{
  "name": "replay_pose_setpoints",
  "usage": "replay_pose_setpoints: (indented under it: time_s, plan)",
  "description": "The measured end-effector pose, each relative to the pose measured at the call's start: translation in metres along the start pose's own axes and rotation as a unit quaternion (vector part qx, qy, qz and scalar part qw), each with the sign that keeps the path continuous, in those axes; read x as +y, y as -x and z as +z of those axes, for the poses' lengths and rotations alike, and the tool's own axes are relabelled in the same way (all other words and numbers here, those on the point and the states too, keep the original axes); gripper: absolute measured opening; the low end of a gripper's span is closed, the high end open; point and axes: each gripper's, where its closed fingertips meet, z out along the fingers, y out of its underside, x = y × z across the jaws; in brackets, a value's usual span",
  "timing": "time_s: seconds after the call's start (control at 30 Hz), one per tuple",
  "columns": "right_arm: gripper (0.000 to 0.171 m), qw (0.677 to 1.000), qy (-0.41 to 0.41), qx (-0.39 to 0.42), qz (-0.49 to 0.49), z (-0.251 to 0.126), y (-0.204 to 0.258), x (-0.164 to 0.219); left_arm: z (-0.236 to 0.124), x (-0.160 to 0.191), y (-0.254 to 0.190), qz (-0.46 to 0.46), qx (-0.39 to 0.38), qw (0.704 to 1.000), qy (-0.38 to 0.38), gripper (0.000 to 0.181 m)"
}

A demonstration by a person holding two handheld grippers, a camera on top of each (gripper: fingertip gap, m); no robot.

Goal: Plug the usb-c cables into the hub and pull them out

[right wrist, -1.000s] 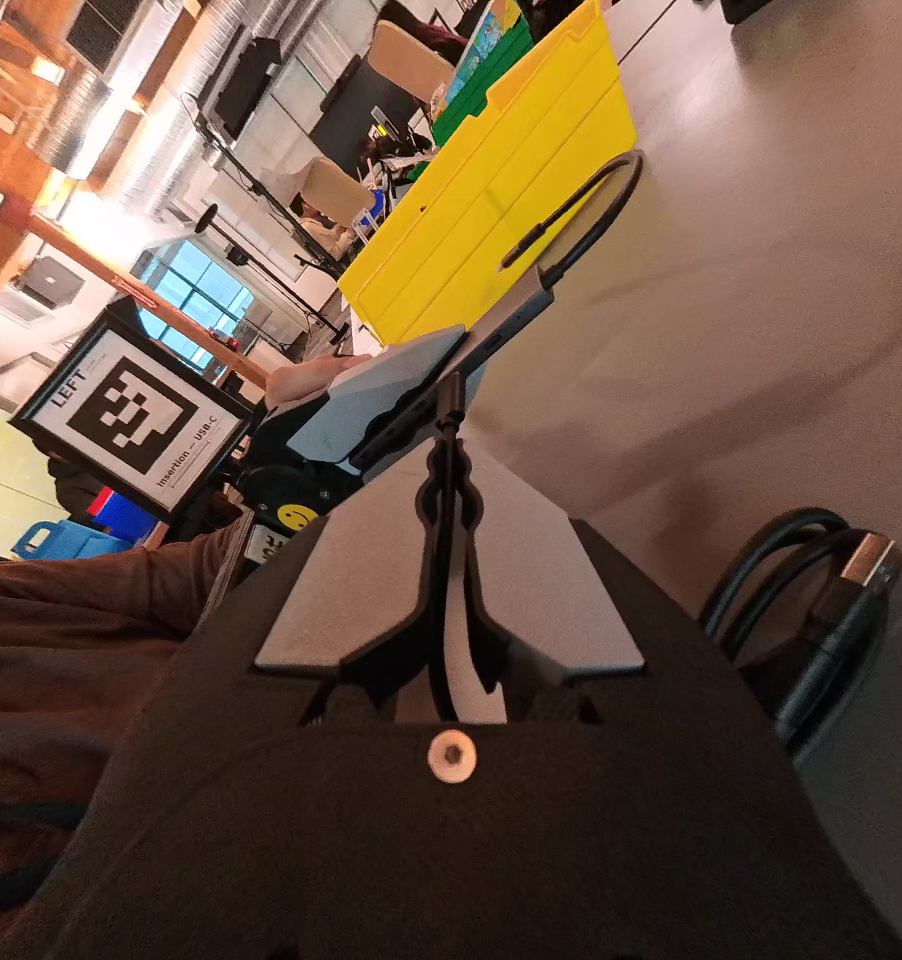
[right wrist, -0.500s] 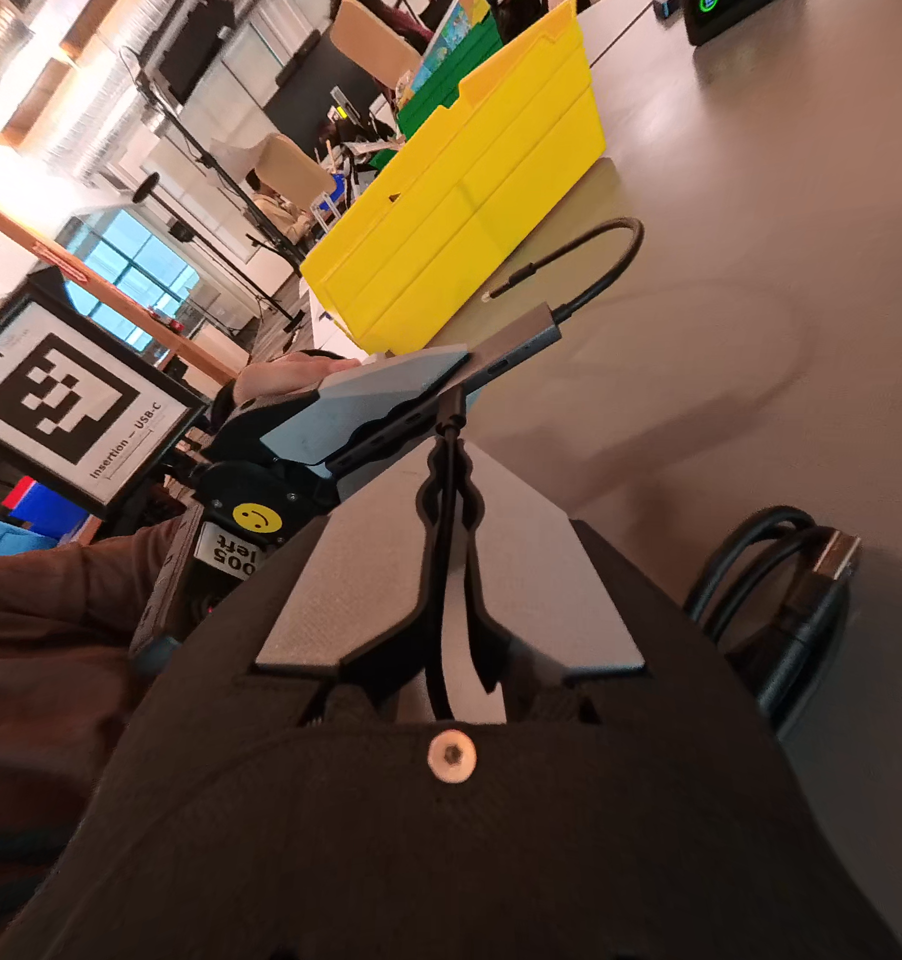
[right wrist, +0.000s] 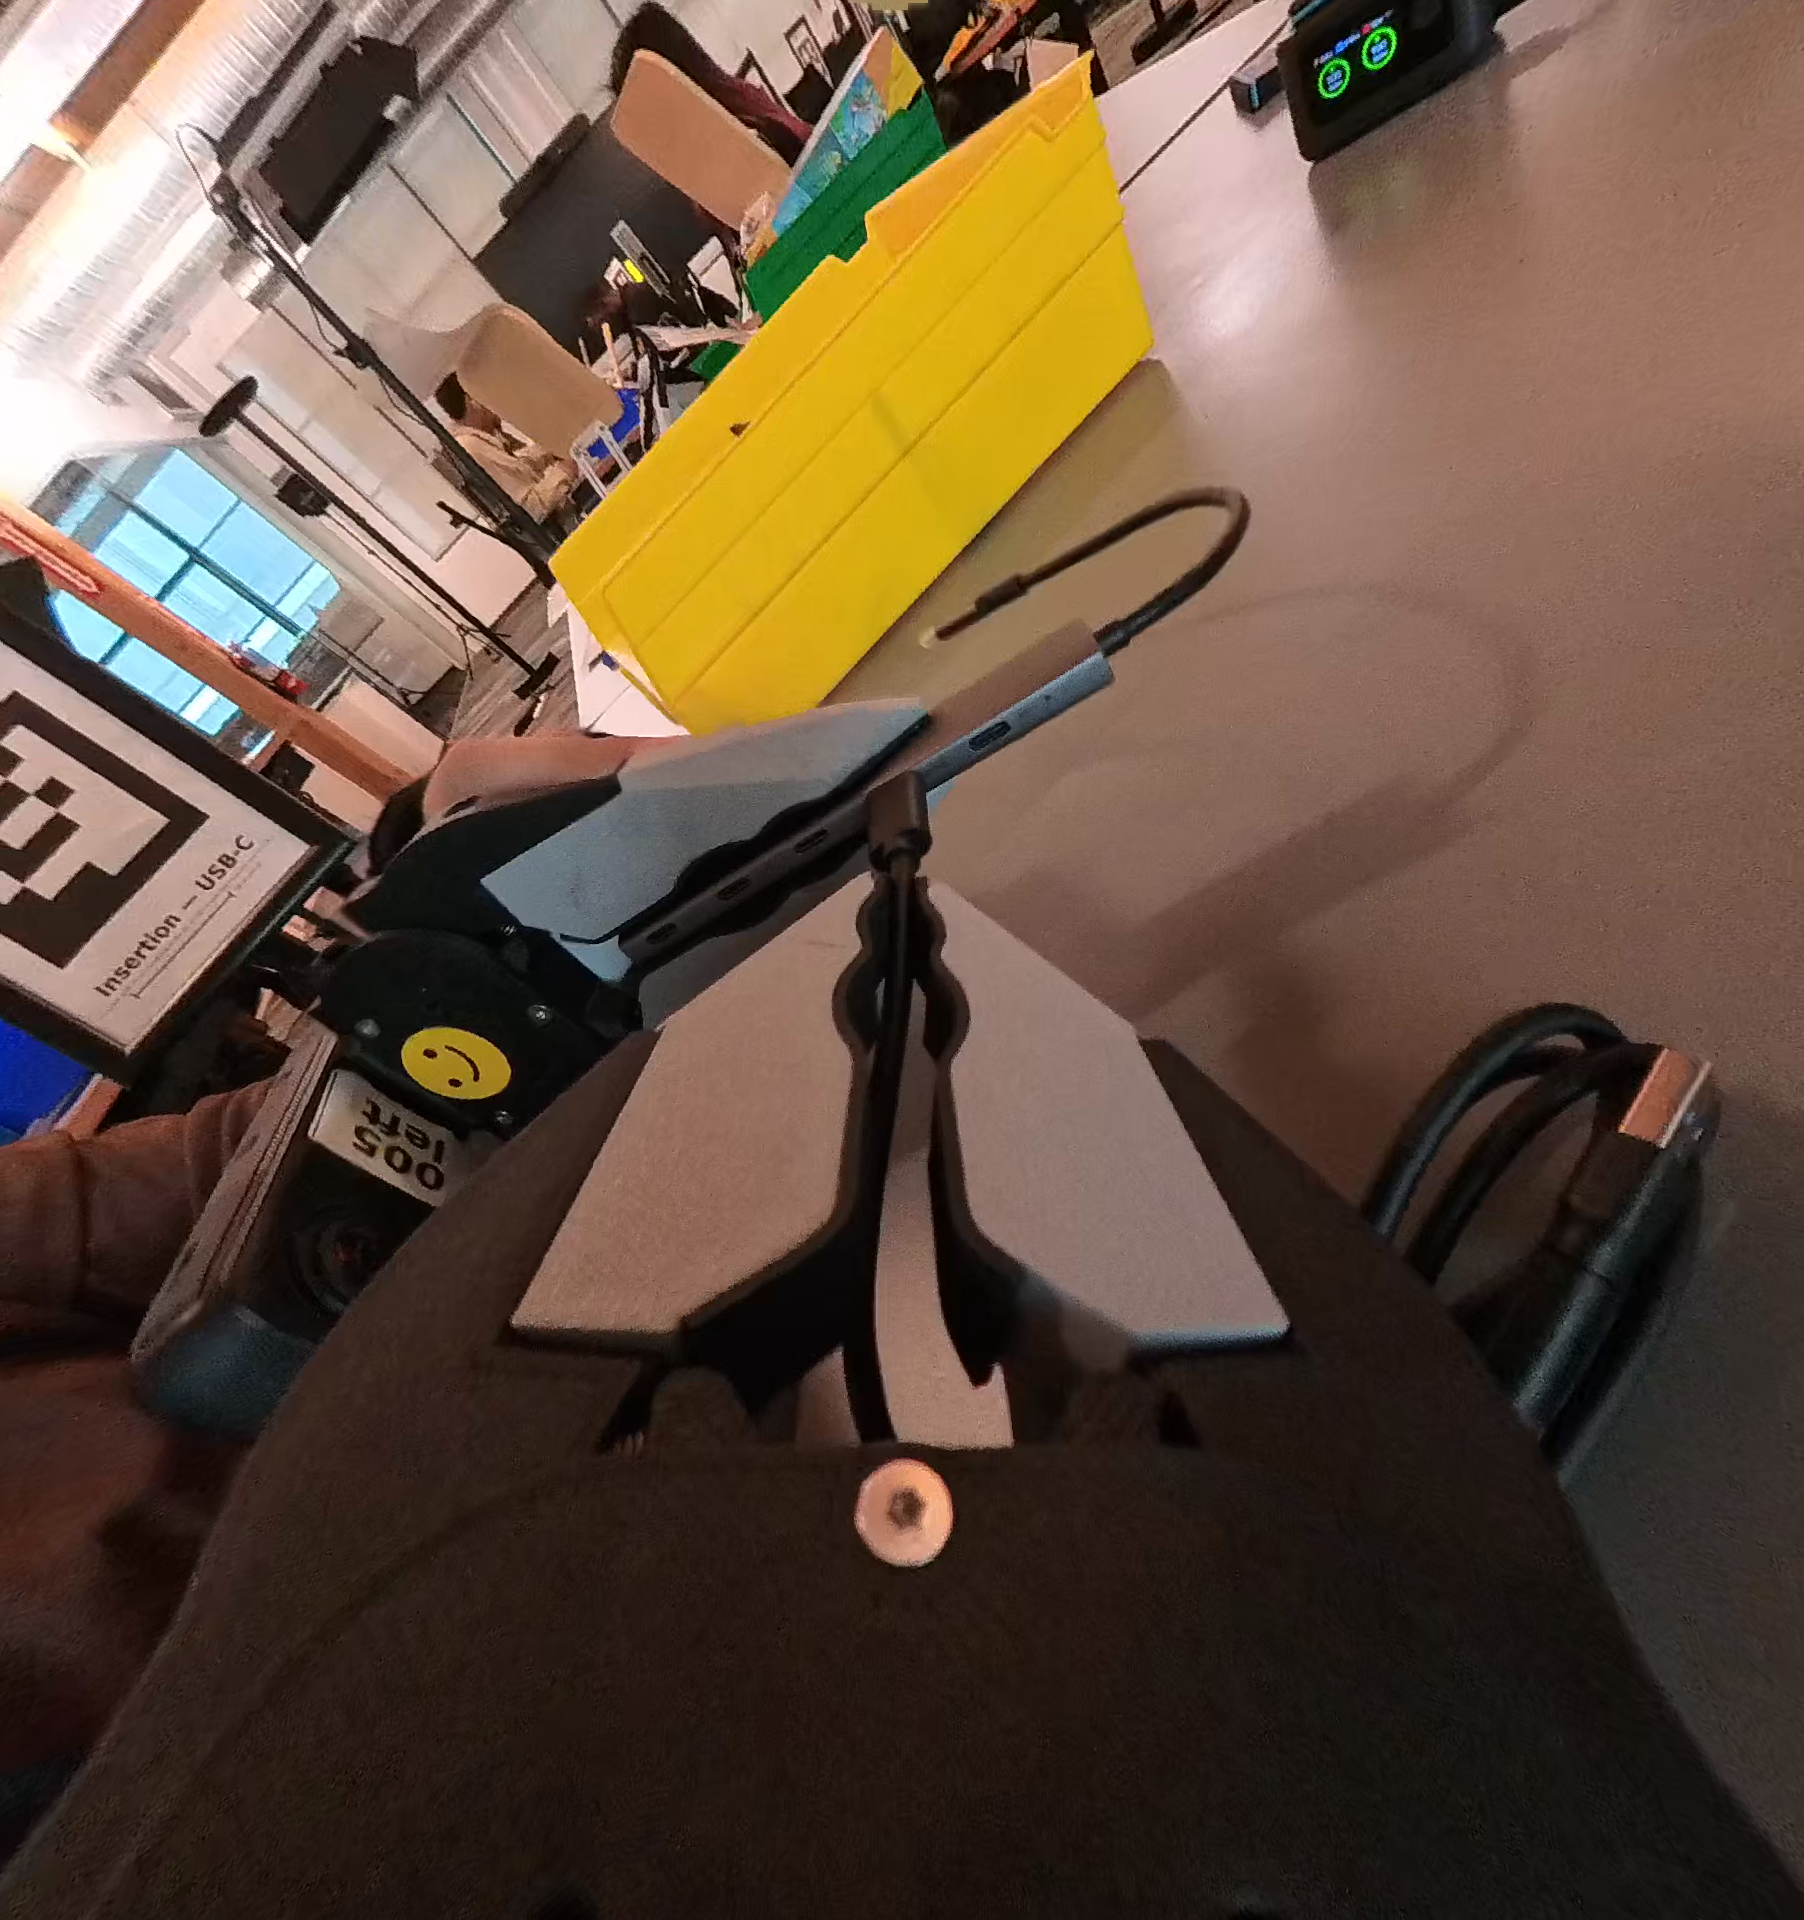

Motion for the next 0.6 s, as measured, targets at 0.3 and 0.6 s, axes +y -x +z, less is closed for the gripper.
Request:
replay_pose_setpoints:
  time_s: [0.3,0.6]
  plan:
    - [0.012,0.995,0.004,0.010,-0.099,-0.024,0.016,-0.026,0.005,0.000,-0.005,-0.021,0.018,0.999,-0.017,0.008]
    - [0.016,0.973,0.063,0.054,-0.215,-0.015,0.014,-0.009,0.000,-0.007,0.006,-0.014,-0.019,0.999,-0.034,0.007]
